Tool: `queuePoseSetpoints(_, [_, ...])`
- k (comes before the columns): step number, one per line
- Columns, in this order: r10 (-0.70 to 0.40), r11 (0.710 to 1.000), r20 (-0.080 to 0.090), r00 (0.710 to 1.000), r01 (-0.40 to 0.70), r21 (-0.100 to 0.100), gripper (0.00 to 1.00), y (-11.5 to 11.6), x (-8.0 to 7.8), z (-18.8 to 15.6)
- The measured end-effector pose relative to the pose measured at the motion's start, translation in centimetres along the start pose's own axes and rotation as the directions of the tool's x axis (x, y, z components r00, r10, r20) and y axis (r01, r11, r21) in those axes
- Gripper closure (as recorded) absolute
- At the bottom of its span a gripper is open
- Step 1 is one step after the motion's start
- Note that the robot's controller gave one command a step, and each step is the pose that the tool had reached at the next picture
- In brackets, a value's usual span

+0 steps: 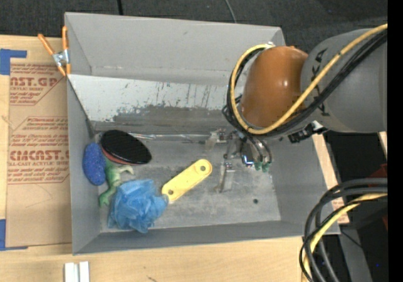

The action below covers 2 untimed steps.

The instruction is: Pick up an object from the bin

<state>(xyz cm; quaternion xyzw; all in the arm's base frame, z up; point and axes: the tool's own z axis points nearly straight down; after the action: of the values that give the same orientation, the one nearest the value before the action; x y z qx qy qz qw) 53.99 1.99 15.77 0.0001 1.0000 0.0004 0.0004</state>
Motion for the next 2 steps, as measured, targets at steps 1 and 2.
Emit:
queuePoseSetpoints(1, [-0.031,1.0,0.009,0.999,0.031,0.001,0.0,1.9,-0.6,3.2])
queuePoseSetpoints(2, [-0.06,0.998,0.0,0.998,0.06,-0.001,0.0,3.4,0.1,7.3])
